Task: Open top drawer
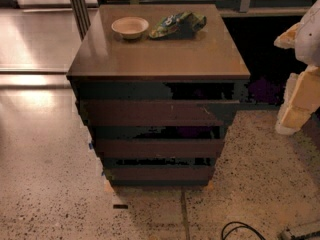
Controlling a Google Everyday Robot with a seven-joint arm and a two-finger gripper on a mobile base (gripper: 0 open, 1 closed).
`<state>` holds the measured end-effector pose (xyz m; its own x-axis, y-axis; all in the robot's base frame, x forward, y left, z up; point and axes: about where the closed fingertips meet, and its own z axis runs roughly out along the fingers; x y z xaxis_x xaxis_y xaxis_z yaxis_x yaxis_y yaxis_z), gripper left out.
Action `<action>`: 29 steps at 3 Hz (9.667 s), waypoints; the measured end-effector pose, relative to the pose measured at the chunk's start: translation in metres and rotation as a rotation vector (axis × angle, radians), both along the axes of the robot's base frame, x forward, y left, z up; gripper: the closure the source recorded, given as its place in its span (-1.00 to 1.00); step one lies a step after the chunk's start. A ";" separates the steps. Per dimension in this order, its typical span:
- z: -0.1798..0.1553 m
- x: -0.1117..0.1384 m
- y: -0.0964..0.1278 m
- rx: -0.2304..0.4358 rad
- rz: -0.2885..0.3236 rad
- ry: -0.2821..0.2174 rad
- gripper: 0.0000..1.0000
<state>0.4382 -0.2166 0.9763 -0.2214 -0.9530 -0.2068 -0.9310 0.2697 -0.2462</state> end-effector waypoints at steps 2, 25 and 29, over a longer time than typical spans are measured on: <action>-0.015 0.001 0.002 0.022 0.011 -0.015 -1.00; -0.322 0.181 0.146 0.493 0.457 0.128 -1.00; -0.322 0.162 0.151 0.496 0.454 0.139 -1.00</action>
Offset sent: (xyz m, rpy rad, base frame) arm 0.0062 0.0058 -0.1001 0.1481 -0.0331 0.0663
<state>0.6006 -0.0654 0.6543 0.1219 -0.7575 -0.6414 -0.9924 -0.1049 -0.0647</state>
